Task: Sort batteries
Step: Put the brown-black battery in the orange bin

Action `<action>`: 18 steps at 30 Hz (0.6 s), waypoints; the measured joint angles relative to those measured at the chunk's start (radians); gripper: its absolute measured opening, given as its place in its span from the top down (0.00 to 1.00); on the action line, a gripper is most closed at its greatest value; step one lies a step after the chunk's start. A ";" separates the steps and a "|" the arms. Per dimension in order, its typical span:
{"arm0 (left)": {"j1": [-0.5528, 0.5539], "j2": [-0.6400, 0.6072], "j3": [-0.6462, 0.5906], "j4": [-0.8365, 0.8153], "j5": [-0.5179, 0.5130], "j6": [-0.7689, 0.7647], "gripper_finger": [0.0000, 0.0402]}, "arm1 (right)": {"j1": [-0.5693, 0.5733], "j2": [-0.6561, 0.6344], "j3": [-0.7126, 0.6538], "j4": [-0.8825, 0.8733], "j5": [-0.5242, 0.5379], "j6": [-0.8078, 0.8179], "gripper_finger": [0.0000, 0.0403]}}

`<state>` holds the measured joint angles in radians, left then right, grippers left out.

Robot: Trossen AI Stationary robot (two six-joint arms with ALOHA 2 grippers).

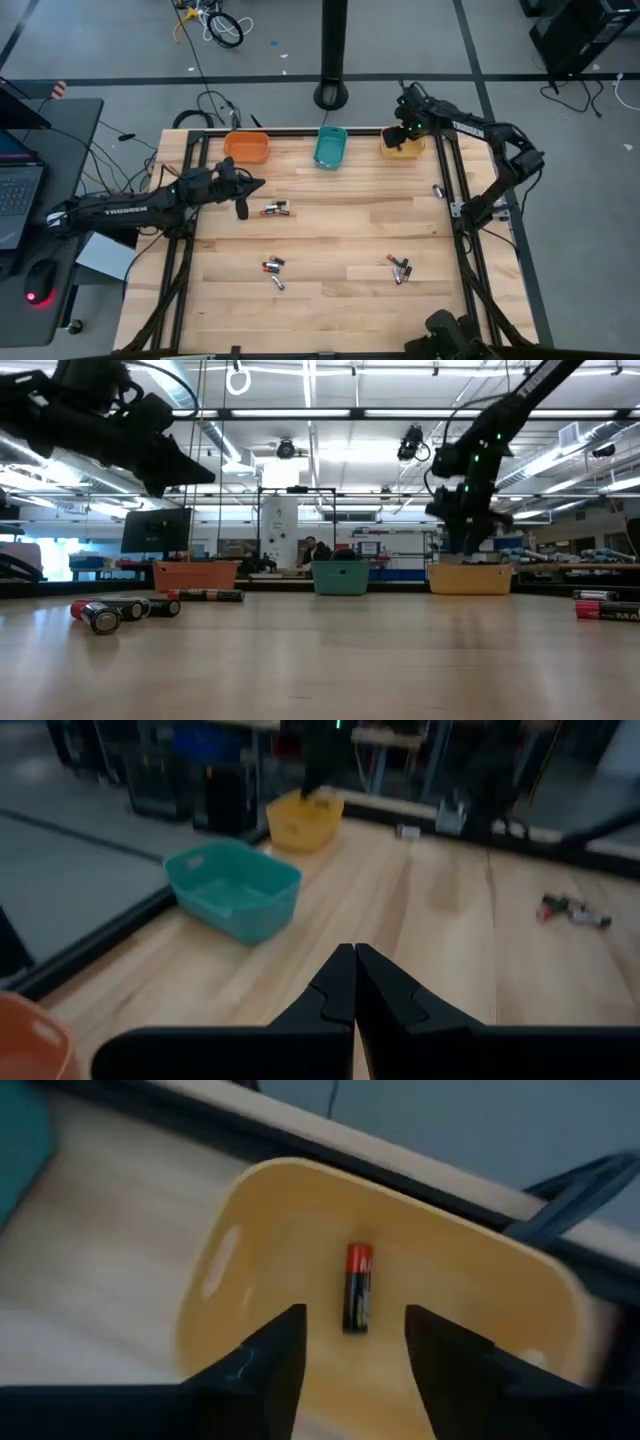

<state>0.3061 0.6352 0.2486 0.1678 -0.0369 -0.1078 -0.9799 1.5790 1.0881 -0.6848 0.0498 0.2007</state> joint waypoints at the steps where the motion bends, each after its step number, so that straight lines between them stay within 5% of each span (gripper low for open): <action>1: 0.000 0.006 0.028 -0.052 0.006 0.000 0.97 | 0.014 -0.023 0.009 -0.036 0.001 -0.029 0.58; 8: -0.013 0.074 0.186 -0.390 0.050 0.021 0.97 | 0.230 -0.214 -0.056 -0.142 0.038 -0.102 0.96; 18: -0.056 0.257 0.211 -0.401 0.128 -0.004 0.97 | 0.595 -0.392 -0.238 0.093 0.077 0.050 0.98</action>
<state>0.2501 0.8917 0.4591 -0.2336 0.0914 -0.1121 -0.3850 1.1866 0.8502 -0.5919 0.1265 0.2505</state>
